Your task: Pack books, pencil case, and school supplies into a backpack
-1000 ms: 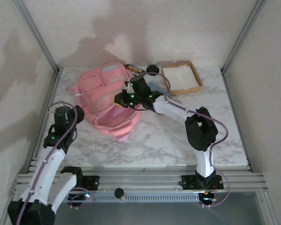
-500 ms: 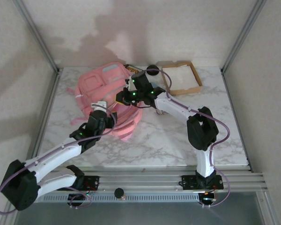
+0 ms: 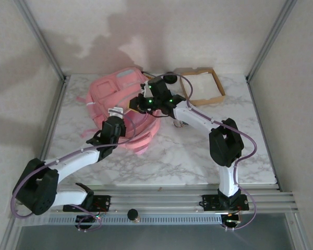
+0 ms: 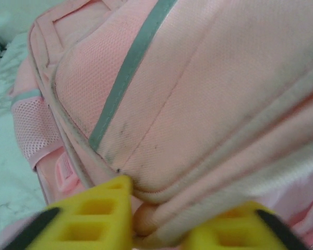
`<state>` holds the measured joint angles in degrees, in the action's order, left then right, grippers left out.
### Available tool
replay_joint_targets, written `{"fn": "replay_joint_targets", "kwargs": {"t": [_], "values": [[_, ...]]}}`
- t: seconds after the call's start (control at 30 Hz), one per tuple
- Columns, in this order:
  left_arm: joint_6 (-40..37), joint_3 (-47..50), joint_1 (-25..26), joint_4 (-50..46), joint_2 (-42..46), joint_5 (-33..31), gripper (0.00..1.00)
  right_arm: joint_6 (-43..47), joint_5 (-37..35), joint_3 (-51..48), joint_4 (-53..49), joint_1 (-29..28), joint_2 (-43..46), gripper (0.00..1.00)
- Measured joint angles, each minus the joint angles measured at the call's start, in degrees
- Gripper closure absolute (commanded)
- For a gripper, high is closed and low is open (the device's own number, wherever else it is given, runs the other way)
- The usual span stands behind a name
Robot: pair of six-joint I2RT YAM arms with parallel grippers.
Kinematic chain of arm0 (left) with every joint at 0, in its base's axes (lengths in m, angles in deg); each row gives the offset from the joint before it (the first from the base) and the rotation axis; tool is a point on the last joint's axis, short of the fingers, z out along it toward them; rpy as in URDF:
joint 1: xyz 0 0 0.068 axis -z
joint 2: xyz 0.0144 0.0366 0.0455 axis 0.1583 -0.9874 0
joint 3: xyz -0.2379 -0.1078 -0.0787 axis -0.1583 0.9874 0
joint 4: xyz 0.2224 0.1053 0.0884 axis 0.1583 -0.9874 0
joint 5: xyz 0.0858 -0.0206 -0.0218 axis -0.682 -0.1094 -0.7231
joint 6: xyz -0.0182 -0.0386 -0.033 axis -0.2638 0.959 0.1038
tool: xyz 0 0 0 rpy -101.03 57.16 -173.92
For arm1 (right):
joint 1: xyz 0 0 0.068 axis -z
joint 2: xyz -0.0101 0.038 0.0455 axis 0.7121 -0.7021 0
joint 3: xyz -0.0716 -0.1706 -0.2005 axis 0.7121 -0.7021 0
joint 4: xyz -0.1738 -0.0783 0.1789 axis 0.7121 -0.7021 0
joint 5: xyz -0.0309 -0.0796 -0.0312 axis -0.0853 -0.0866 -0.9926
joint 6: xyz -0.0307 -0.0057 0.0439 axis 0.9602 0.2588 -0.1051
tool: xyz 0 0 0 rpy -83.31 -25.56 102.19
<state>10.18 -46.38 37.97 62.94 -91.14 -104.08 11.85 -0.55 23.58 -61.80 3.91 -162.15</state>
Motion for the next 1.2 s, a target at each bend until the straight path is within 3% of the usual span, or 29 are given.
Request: {"fn": "replay_joint_targets", "kwargs": {"t": [0.17,0.33,0.57,0.7,0.87,1.07,1.2], "values": [[-0.72,-1.75,-2.27,-1.42,-1.55,0.42,1.00,4.11,-1.11,1.53,-1.53,0.28,0.72,0.50],[0.24,-3.23,-2.78,-3.21,-1.57,0.42,1.00,9.73,-5.03,1.01,-4.96,2.40,4.85,0.37],[2.14,-3.26,-3.37,-4.76,-1.46,2.21,1.00,22.60,-13.38,-5.29,-5.22,12.94,14.80,0.12],[3.74,-4.90,-3.48,-7.76,-1.31,3.56,1.00,32.52,-18.73,-4.61,-5.99,18.56,10.58,0.07],[6.91,-5.49,-3.41,-11.26,0.02,4.55,1.00,44.22,-21.57,-1.31,-10.01,19.37,-2.14,0.01],[11.54,-5.49,-2.38,-15.28,2.21,5.38,1.00,52.26,-22.51,7.63,-17.94,20.98,-13.86,0.01],[13.92,-5.49,-1.60,-17.59,3.19,6.27,1.00,54.99,-23.39,13.05,-20.90,22.25,-16.76,0.01]]}}
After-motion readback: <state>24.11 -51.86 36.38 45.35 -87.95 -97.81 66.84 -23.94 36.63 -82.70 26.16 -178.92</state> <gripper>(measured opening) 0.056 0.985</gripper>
